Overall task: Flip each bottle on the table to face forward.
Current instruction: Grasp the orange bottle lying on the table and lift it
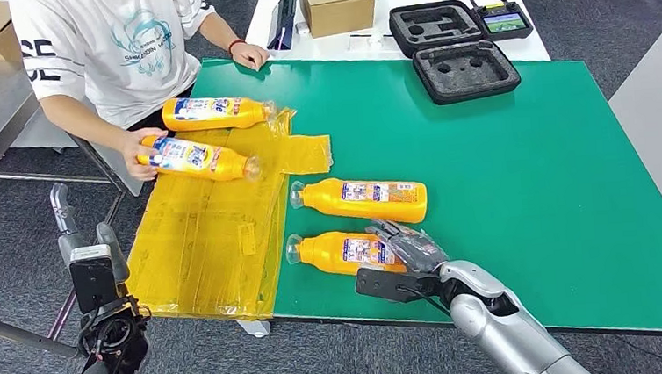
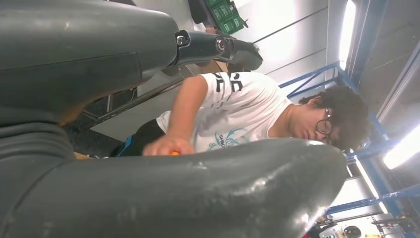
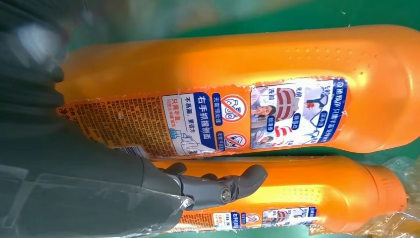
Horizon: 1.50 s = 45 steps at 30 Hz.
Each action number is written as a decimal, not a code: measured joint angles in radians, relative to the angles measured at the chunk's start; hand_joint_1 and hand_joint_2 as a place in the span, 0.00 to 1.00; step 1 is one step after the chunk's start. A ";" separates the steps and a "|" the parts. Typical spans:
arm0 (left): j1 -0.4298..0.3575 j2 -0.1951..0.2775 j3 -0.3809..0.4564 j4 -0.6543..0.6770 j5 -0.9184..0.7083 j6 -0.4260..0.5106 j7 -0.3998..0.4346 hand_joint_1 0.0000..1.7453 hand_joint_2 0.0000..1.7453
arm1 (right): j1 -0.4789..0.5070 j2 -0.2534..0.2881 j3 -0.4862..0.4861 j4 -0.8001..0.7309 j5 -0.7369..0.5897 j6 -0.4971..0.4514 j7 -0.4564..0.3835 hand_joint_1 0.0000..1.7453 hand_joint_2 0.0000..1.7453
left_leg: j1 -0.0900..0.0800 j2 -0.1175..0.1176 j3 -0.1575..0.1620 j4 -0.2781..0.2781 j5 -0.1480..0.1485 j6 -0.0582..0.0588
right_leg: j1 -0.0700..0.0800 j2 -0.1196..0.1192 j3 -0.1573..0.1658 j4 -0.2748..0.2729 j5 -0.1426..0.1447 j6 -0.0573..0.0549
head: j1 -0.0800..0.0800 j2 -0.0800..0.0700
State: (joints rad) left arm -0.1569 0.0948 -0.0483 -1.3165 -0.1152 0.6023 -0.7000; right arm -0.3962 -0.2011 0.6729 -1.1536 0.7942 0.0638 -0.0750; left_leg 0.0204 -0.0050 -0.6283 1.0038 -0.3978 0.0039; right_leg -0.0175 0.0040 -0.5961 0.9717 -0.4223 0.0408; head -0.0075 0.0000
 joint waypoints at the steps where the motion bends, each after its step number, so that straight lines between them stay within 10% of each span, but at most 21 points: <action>1: 0.000 0.000 -0.001 0.001 0.000 0.000 0.000 0.00 0.00 | 0.001 -0.001 0.000 -0.002 0.000 0.000 0.000 0.00 1.00 | 0.000 0.000 0.000 0.000 0.000 0.000 | 0.000 0.000 0.000 0.000 0.000 0.000 | 0.000 0.000; 7: 0.000 0.002 -0.007 0.006 -0.002 0.004 0.000 0.00 0.00 | 0.006 -0.002 0.000 -0.006 0.008 0.003 0.003 0.04 1.00 | 0.000 0.000 0.000 0.000 0.000 0.000 | 0.000 0.000 0.000 0.000 0.000 0.000 | 0.000 0.000; 11: 0.005 0.004 -0.020 0.015 -0.006 0.008 0.000 0.00 0.00 | 0.011 0.000 0.000 -0.010 0.034 0.014 0.007 0.95 1.00 | 0.000 0.000 0.000 0.000 0.000 0.000 | 0.000 0.000 0.000 0.000 0.000 0.000 | 0.000 0.000; 12: 0.006 0.004 -0.021 0.016 -0.006 0.008 0.000 0.00 0.00 | 0.011 0.001 0.000 -0.009 0.037 0.016 0.006 1.00 1.00 | 0.000 0.000 0.000 0.000 0.000 0.000 | 0.000 0.000 0.000 0.000 0.000 0.000 | 0.000 0.000; 45: 0.032 0.003 -0.024 0.024 0.003 -0.001 0.000 0.00 0.00 | -0.007 0.028 -0.009 0.046 0.113 0.047 -0.011 1.00 1.00 | 0.000 0.001 0.007 0.000 -0.001 -0.001 | 0.000 0.002 0.006 0.000 0.000 0.000 | 0.000 0.000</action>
State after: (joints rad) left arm -0.1250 0.0980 -0.0725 -1.2924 -0.1123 0.6008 -0.7000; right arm -0.4029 -0.1736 0.6640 -1.1076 0.9071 0.1106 -0.0861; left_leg 0.0205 -0.0040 -0.6212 1.0036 -0.3990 0.0029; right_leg -0.0174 0.0061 -0.5905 0.9715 -0.4225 0.0406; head -0.0078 -0.0001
